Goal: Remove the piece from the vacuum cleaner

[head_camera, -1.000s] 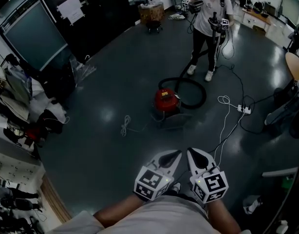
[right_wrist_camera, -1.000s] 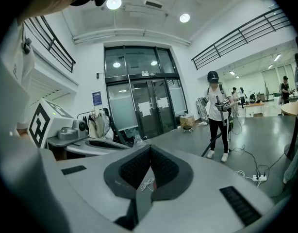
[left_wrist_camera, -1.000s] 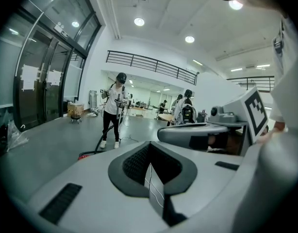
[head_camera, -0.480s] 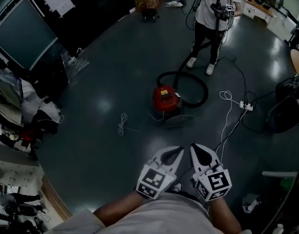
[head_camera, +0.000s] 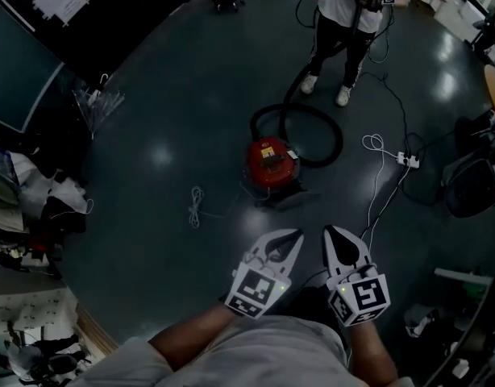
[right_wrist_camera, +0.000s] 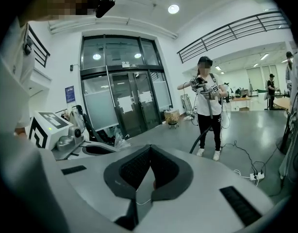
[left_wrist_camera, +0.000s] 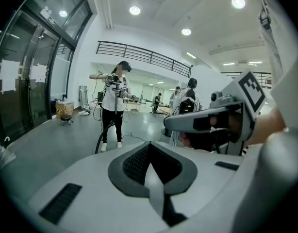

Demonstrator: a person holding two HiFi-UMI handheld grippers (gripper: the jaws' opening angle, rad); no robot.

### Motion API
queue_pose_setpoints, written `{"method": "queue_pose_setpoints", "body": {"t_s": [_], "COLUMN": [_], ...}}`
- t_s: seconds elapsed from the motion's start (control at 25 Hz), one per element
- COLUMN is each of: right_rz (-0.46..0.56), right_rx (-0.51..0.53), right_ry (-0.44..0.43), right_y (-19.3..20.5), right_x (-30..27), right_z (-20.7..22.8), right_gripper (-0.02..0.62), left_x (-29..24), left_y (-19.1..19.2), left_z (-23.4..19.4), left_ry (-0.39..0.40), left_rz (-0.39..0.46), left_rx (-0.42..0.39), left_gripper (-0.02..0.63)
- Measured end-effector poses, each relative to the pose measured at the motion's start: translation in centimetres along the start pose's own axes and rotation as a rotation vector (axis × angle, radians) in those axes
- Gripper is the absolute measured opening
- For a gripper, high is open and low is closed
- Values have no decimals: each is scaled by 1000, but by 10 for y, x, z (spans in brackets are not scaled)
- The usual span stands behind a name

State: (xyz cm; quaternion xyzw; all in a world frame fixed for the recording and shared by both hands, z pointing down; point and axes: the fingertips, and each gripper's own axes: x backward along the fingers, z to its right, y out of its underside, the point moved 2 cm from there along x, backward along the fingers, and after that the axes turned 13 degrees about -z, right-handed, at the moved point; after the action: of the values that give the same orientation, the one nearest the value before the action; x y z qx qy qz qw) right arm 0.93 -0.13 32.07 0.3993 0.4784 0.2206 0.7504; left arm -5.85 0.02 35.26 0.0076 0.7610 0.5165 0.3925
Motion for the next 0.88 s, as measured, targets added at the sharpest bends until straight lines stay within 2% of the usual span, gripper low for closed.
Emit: {"method": "queue_pose_setpoints", "body": {"t_s": [0.24, 0.56, 0.72, 0.88], "right_rz": [-8, 2, 9, 20], "right_rx": [-22, -37, -56, -63], "right_ry": [26, 15, -2, -23], "right_y": [-10, -4, 10, 33], "right_x": [-35, -88, -123, -166], "right_z": [19, 58, 87, 122], "right_gripper": [17, 17, 17, 17], "left_x": [-35, -98, -146, -207], "left_y": [-2, 25, 50, 94], "left_z": [-38, -82, -104, -128], "left_ry": [11, -5, -14, -30], "left_rz": [13, 10, 6, -28], "left_rx": [-49, -85, -87, -98], "left_gripper": [6, 6, 6, 6]}}
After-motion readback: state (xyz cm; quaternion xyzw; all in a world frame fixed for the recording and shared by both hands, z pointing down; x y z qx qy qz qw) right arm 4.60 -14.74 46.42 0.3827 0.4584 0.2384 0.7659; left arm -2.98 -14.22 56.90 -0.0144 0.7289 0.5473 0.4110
